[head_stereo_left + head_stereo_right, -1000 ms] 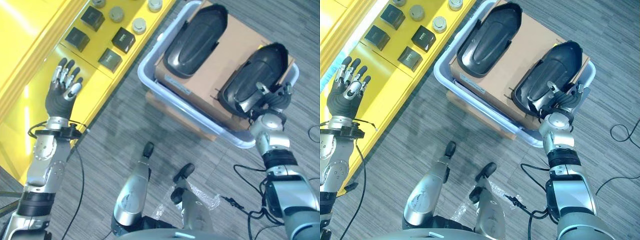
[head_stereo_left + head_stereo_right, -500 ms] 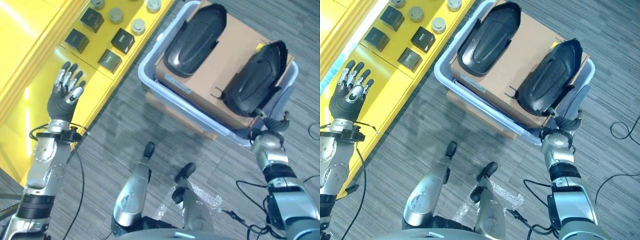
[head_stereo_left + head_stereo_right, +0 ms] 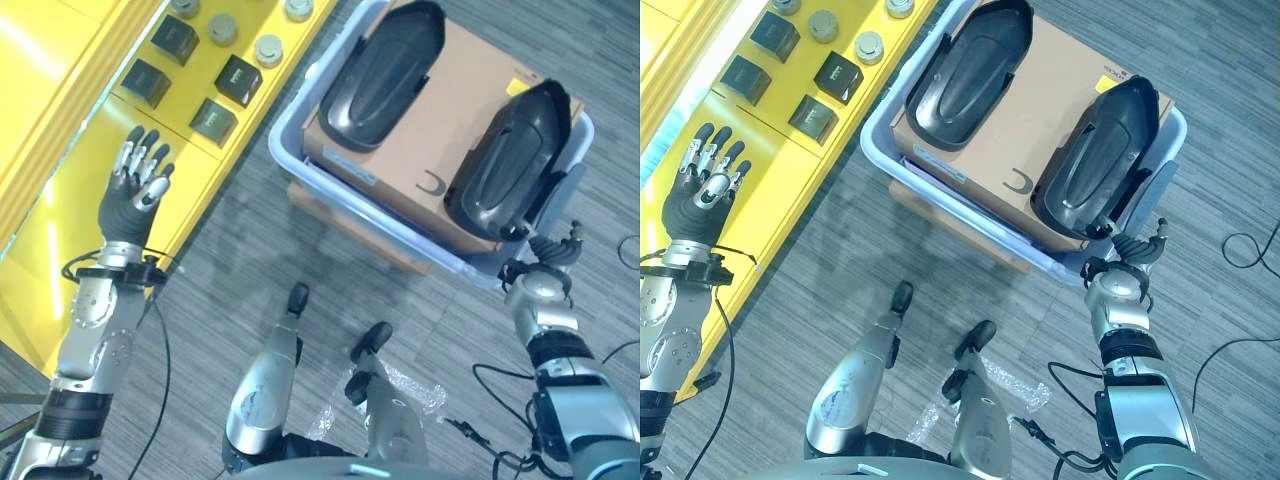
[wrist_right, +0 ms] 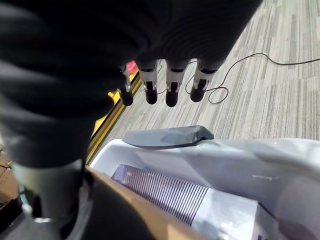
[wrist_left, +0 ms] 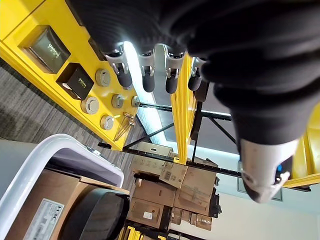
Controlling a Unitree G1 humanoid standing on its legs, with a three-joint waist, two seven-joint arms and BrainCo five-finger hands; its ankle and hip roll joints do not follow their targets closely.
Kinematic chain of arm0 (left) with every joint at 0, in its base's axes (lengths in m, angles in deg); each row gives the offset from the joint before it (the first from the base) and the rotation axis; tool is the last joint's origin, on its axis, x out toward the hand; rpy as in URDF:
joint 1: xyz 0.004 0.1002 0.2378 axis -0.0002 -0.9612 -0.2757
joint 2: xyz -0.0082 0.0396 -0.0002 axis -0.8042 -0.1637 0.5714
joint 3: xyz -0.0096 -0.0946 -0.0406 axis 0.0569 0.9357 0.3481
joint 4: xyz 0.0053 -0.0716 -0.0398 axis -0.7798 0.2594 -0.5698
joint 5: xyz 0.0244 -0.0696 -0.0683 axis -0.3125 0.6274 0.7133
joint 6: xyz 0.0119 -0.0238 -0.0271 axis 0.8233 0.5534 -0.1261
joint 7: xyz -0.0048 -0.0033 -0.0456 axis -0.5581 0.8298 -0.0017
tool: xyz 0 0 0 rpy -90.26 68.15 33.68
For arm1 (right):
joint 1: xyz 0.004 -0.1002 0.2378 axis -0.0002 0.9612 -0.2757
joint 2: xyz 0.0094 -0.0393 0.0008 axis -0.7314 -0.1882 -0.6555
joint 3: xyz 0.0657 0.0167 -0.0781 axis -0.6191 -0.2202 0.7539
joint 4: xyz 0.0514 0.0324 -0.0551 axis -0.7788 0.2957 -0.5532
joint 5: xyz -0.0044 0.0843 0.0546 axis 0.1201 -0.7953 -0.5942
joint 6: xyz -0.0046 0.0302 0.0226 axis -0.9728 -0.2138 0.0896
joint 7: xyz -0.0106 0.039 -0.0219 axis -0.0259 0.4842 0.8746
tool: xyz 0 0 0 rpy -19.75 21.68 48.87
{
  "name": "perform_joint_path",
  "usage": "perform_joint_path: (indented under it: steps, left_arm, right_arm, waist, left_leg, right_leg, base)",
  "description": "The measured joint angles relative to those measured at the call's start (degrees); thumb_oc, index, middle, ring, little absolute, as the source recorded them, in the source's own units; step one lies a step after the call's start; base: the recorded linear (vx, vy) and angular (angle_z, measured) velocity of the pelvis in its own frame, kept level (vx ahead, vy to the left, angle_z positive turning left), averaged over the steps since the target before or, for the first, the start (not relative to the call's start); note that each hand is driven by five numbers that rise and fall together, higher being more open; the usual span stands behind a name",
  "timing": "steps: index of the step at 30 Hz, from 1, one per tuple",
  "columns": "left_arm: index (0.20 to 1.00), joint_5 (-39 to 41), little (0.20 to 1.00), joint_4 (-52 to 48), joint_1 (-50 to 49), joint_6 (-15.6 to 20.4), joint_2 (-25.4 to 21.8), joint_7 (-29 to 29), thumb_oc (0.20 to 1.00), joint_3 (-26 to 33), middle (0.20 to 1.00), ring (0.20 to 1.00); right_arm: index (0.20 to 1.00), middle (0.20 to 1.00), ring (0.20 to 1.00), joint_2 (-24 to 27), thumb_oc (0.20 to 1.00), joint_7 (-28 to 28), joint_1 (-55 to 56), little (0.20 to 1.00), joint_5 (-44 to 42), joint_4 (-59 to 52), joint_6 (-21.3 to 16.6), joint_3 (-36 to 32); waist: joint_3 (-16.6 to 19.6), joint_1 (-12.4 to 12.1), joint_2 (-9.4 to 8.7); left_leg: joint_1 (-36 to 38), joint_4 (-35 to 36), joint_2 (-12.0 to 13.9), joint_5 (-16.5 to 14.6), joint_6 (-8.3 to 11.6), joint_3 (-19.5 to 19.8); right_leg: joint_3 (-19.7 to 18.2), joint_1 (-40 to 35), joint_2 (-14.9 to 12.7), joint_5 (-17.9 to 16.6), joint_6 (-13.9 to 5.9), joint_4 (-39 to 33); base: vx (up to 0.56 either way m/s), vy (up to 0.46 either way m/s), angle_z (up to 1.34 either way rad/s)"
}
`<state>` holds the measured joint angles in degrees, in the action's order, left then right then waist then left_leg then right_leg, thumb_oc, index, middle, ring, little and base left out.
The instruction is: Move parts from the plastic box to the shelf.
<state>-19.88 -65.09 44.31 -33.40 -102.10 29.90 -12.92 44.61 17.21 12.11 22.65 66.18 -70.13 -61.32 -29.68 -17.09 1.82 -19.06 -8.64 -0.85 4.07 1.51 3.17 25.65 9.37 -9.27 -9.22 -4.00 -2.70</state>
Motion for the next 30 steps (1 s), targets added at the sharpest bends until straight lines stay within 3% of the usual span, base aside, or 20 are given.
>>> perform_joint_path:
  steps: [6,18,24,25,26,27,30]
  left_arm:
    - [1.000,0.06,1.000,0.01,0.11,0.04,-0.01,0.03,1.000,0.17,1.000,1.000]
    - [1.000,1.08,1.000,0.09,1.06,0.04,-0.01,-0.22,1.000,0.01,1.000,1.000]
    - [1.000,1.09,1.000,0.25,0.98,0.06,-0.01,-0.30,1.000,-0.90,1.000,1.000]
    - [1.000,1.09,1.000,0.28,0.95,0.09,-0.01,-0.35,1.000,-1.46,1.000,1.000]
    - [1.000,1.09,1.000,0.28,0.91,0.19,-0.01,-0.35,1.000,-1.70,1.000,1.000]
    - [1.000,1.09,1.000,0.28,0.74,0.60,0.02,-0.40,1.000,-2.36,1.000,1.000]
    - [1.000,1.13,1.000,0.28,0.51,0.86,0.01,-0.38,1.000,-2.36,1.000,1.000]
  right_arm:
    - [1.000,1.000,1.000,0.17,1.000,0.08,-4.68,1.000,-1.15,-0.16,-0.82,-0.11]
    - [1.000,1.000,1.000,0.63,1.000,0.09,-6.37,1.000,-2.18,-1.91,4.24,0.21]
    - [1.000,1.000,1.000,0.63,1.000,0.97,-5.49,1.000,-2.08,4.25,5.15,1.72]
    - [0.580,0.580,0.580,0.67,0.580,1.05,-5.30,0.580,-1.89,4.52,5.40,1.74]
    - [0.344,0.344,0.344,0.67,0.344,1.22,-4.64,0.344,-1.89,4.85,5.44,1.88]
    - [0.200,0.200,0.200,0.68,0.200,1.70,-4.55,0.200,-1.85,5.20,5.09,2.14]
    - [0.200,0.200,0.200,0.83,0.200,3.31,-5.42,0.200,-2.19,6.81,3.28,2.13]
  waist:
    - [-0.05,-0.09,1.32]
    - [-0.11,-0.45,1.47]
    - [-0.11,-0.15,1.47]
    - [-0.11,-0.06,1.47]
    - [-0.11,-0.05,1.47]
    - [-0.11,-0.05,1.46]
    - [-0.11,-0.13,1.46]
  left_leg:
    - [-0.13,0.01,-0.52,0.00,0.00,0.08]
    - [-0.48,-0.01,-0.68,0.11,-0.16,0.15]
    - [-0.62,-0.04,-0.59,0.21,-0.30,0.24]
    - [-0.61,-0.07,-0.58,0.21,-0.30,0.30]
    - [-0.61,-0.07,-0.58,0.22,-0.31,0.30]
    - [-0.62,-0.07,-0.60,0.23,-0.33,0.33]
    - [-0.74,-0.06,-0.67,0.26,-0.34,0.39]
  right_leg:
    - [0.18,0.13,-0.48,0.15,-0.29,0.36]
    - [0.48,1.10,-0.82,1.02,-0.62,2.43]
    - [0.25,1.83,-0.93,1.62,-1.01,3.58]
    - [0.25,1.89,-1.02,1.69,-1.02,3.80]
    - [0.25,1.92,-1.03,1.70,-1.03,3.88]
    - [0.26,2.01,-1.29,1.84,-0.99,4.17]
    - [0.23,2.55,-1.44,2.34,-1.03,5.32]
  base:
    - [0.00,0.007,0.02]
    - [0.00,0.005,0.03]
    - [0.00,-0.001,-0.01]
    - [0.00,0.000,0.00]
    - [0.00,0.000,0.00]
    - [0.00,0.000,0.00]
    - [0.00,0.000,0.00]
